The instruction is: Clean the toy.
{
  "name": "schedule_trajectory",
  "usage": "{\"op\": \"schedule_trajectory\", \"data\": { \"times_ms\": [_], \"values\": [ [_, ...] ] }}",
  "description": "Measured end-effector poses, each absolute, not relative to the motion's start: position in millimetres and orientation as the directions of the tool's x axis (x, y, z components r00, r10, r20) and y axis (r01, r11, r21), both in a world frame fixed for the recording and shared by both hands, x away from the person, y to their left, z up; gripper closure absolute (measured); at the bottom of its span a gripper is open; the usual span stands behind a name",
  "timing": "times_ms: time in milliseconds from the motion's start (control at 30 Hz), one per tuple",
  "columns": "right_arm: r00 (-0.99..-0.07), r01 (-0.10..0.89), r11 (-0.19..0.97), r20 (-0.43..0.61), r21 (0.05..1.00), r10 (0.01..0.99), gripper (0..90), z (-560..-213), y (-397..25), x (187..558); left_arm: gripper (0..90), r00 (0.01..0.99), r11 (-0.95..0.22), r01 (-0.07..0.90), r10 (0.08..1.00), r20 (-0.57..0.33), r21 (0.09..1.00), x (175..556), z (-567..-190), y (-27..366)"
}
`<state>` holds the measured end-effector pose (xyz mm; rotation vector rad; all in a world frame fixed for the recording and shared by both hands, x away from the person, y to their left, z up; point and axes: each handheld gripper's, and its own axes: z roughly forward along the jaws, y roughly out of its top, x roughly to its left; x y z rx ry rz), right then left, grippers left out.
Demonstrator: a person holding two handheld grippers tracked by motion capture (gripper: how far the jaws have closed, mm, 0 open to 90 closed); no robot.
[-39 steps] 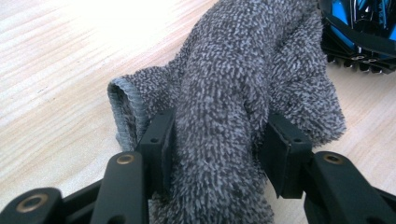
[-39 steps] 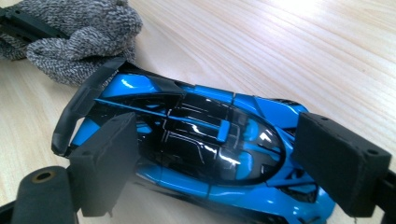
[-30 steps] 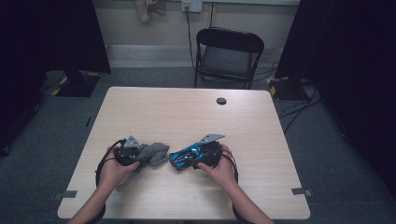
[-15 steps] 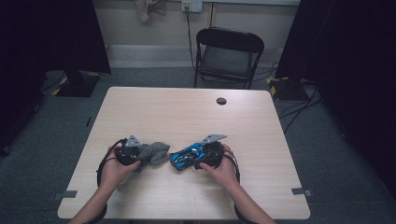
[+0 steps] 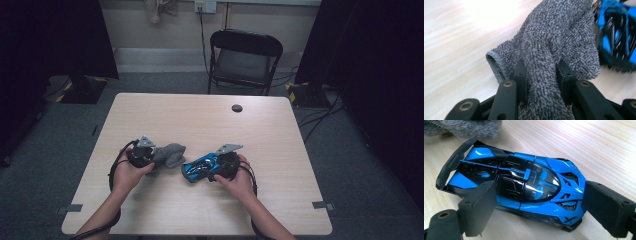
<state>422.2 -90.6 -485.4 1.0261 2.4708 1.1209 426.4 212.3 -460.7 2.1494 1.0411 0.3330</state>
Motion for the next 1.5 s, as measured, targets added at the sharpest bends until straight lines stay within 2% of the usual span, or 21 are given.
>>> {"op": "schedule_trajectory", "data": {
  "times_ms": [233,433,933,1333,1500],
  "values": [
    [-0.724,0.499,0.452,0.069,0.74,0.686,11.8,-486,-92,422,67.6,0.636,-0.39,0.583,0.765,-0.101,0.713,448,-450,192],
    [-0.724,0.498,0.45,0.069,0.741,0.686,11.8,-487,-92,422,67.6,0.663,-0.454,0.562,0.747,-0.048,0.691,462,-445,170],
    [-0.725,0.495,0.45,0.067,0.744,0.686,12.2,-487,-93,422,67.3,0.703,-0.526,0.555,0.71,-0.027,0.644,478,-470,128],
    [-0.726,0.498,0.458,0.065,0.737,0.685,12.6,-486,-93,423,67.5,0.738,-0.565,0.531,0.675,-0.017,0.632,476,-472,124],
    [-0.729,0.496,0.461,0.064,0.736,0.682,12.6,-486,-93,424,67.7,0.728,-0.547,0.559,0.683,-0.053,0.623,472,-471,129]
  ]
}}
